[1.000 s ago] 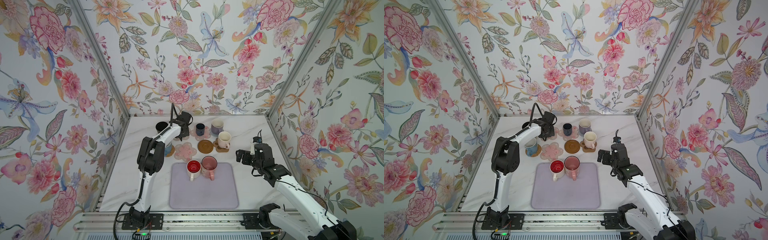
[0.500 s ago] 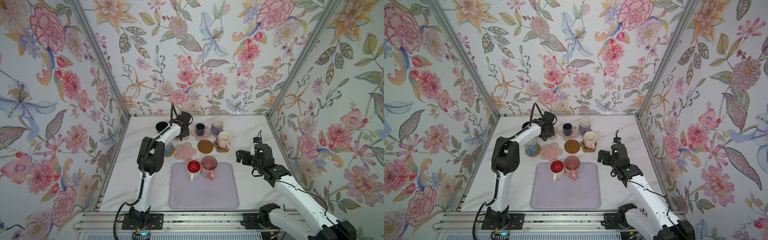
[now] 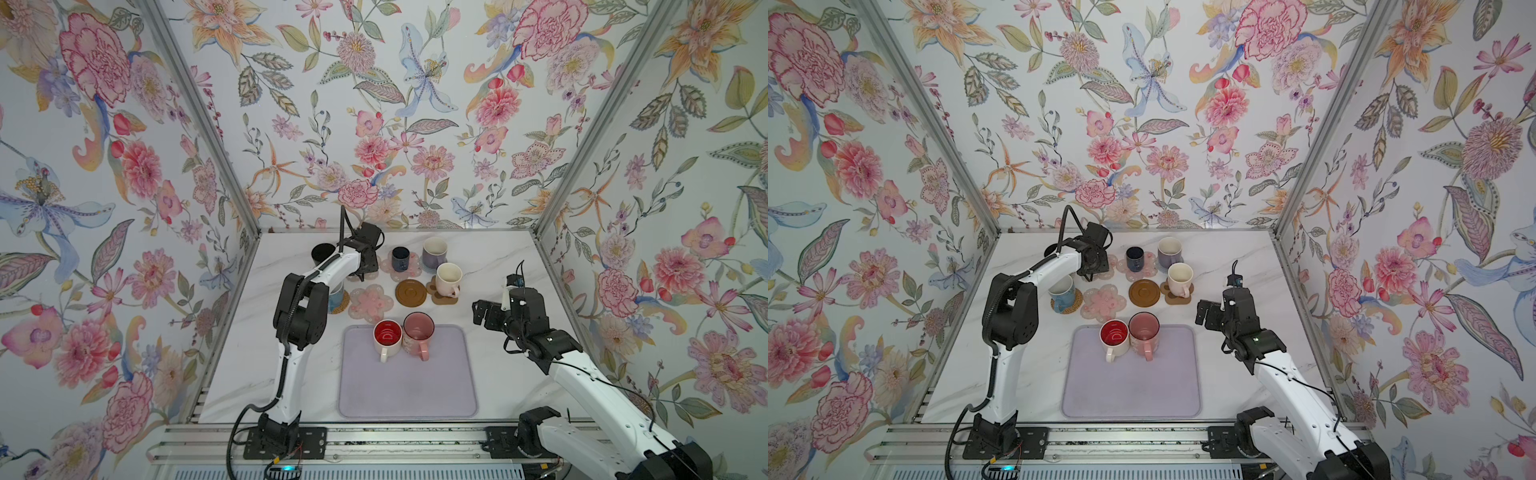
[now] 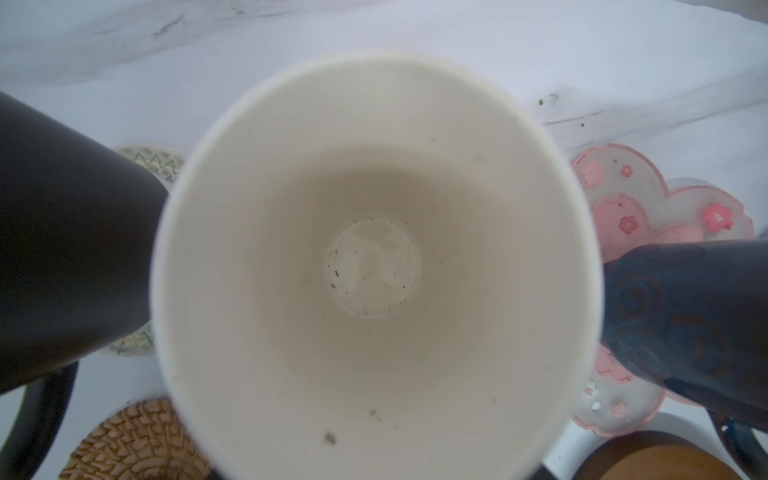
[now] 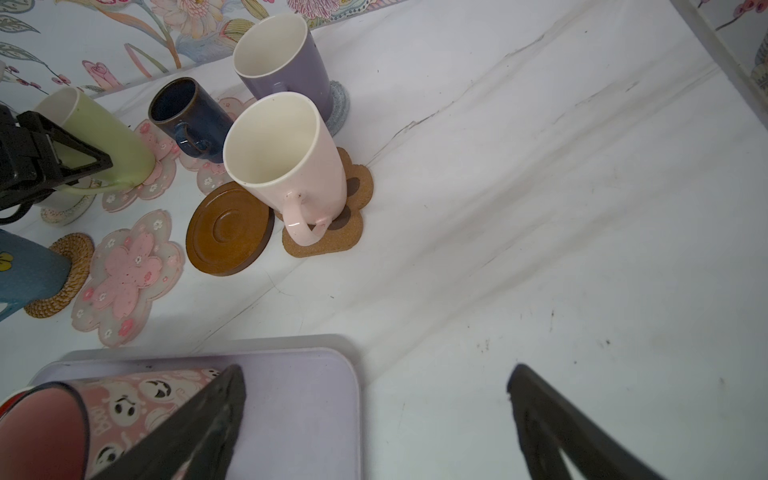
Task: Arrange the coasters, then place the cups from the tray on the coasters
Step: 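Hold the green-handled mug above the coasters between the black and navy mugs, then lower the green mug onto the coaster near the black mug and open the left gripper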
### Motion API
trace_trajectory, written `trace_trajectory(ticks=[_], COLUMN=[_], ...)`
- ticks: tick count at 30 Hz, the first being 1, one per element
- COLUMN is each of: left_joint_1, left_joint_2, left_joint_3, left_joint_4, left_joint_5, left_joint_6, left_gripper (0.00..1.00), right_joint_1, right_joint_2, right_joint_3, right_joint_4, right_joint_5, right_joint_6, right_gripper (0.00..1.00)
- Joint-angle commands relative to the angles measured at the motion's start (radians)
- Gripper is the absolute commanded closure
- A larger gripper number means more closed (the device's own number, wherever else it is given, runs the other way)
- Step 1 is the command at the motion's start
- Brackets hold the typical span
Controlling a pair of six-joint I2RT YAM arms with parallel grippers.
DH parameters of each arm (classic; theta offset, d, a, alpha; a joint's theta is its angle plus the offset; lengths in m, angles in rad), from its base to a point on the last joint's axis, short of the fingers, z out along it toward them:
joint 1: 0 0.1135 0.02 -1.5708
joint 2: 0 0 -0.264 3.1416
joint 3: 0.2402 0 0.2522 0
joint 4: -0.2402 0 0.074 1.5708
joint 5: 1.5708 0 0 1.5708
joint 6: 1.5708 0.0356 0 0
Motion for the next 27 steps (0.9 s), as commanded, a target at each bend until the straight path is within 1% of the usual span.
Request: trace_trajectory(ticks=[1, 3, 5, 6, 7, 12, 16, 18, 20, 27], left_joint_1=[0.011, 0.011, 0.010, 0.010, 0.010, 0.010, 0.002, 0.002, 0.001, 0.002], left_joint_2=[-0.073, -0.096, -0.117, -0.131, -0.145, -0.280, -0.471, -0.586, -0.739, -1.213], left_joint_3=[-0.064, -0.085, -0.092, -0.097, -0.100, -0.142, -0.254, -0.349, -0.472, -0.893], left_joint_4=[0.071, 0.086, 0.091, 0.095, 0.097, 0.127, 0.202, 0.243, 0.291, 0.357], left_joint_5=[0.019, 0.027, 0.036, 0.039, 0.041, 0.047, 0.045, 0.042, 0.041, 0.053], left_joint_6=[-0.002, -0.004, -0.003, 0.002, 0.006, 0.030, 0.057, 0.074, 0.094, 0.144], left_gripper=[0.31, 0.24, 0.08, 0.02, 0.01, 0.01, 0.01, 0.01, 0.01, 0.01], right_joint_1=[-0.006, -0.006, -0.007, -0.008, -0.007, -0.007, -0.007, -0.009, -0.008, -0.010], right_joint_2=[-0.018, -0.016, -0.013, -0.011, -0.010, -0.020, -0.024, -0.024, -0.022, 0.010], right_joint_3=[-0.006, -0.005, -0.002, -0.001, 0.000, 0.003, 0.003, 0.004, 0.004, 0.020], right_joint_4=[-0.006, -0.006, -0.006, -0.006, -0.007, -0.012, -0.016, -0.016, -0.015, 0.003], right_joint_5=[-0.010, -0.009, -0.010, -0.010, -0.012, -0.015, -0.013, -0.016, -0.018, -0.013], right_joint_6=[-0.009, -0.009, -0.007, -0.008, -0.008, -0.007, -0.006, -0.005, -0.005, -0.010], right_gripper=[0.01, 0.01, 0.01, 0.01, 0.01, 0.01, 0.01, 0.01, 0.01, 0.01])
